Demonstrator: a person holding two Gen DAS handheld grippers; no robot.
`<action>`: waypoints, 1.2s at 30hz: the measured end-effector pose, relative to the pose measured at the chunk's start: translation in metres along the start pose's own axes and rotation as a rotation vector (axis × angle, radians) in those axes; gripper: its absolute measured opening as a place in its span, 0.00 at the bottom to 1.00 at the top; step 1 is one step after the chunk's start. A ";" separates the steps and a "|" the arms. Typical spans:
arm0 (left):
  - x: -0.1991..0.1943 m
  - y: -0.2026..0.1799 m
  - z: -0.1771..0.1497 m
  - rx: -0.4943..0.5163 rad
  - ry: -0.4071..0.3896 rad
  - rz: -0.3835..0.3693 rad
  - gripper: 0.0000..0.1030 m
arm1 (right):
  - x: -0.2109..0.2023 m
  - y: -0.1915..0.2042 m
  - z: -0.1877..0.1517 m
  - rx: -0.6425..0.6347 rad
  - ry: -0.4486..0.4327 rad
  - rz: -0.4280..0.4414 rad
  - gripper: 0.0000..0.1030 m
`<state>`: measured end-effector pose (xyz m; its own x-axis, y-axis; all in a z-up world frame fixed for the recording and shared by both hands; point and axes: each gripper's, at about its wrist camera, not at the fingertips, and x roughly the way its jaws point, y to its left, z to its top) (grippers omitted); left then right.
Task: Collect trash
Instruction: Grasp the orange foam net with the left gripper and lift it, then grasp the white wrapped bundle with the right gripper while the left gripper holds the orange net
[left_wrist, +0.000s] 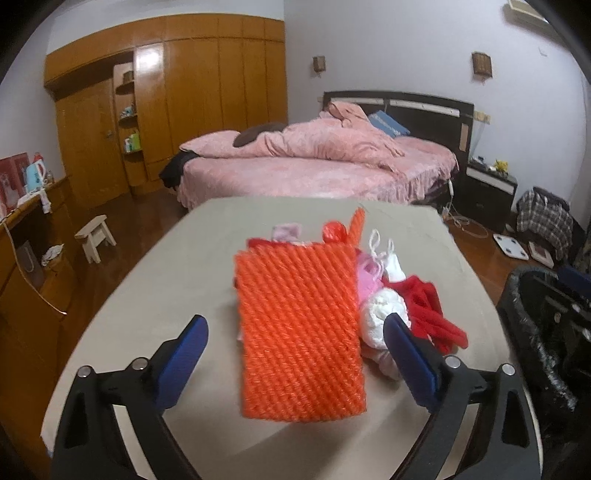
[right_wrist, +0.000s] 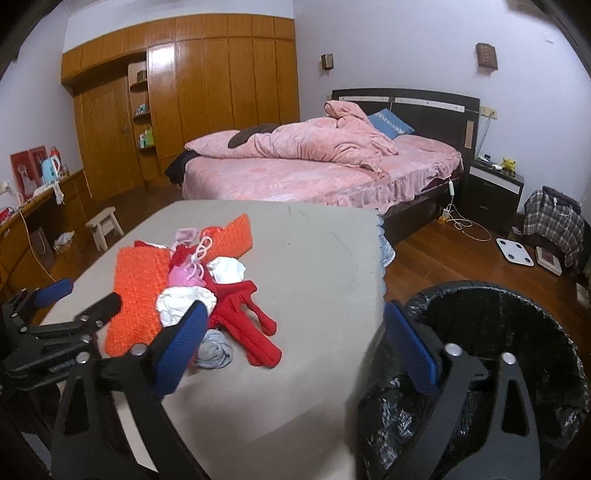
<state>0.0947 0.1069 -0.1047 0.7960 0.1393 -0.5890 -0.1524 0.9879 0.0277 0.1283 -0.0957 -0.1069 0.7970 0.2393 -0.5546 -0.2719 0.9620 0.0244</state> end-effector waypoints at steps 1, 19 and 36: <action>0.006 -0.003 -0.003 0.001 0.014 -0.004 0.88 | 0.003 0.000 0.000 -0.006 0.006 0.003 0.80; 0.056 0.006 -0.021 -0.031 0.180 -0.008 0.50 | 0.042 0.009 -0.011 -0.044 0.066 0.022 0.80; 0.004 0.031 -0.010 -0.093 0.071 -0.025 0.29 | 0.037 0.046 0.005 -0.094 0.034 0.113 0.80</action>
<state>0.0872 0.1371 -0.1144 0.7571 0.1063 -0.6446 -0.1893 0.9800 -0.0607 0.1475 -0.0421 -0.1223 0.7401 0.3392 -0.5807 -0.4095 0.9123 0.0109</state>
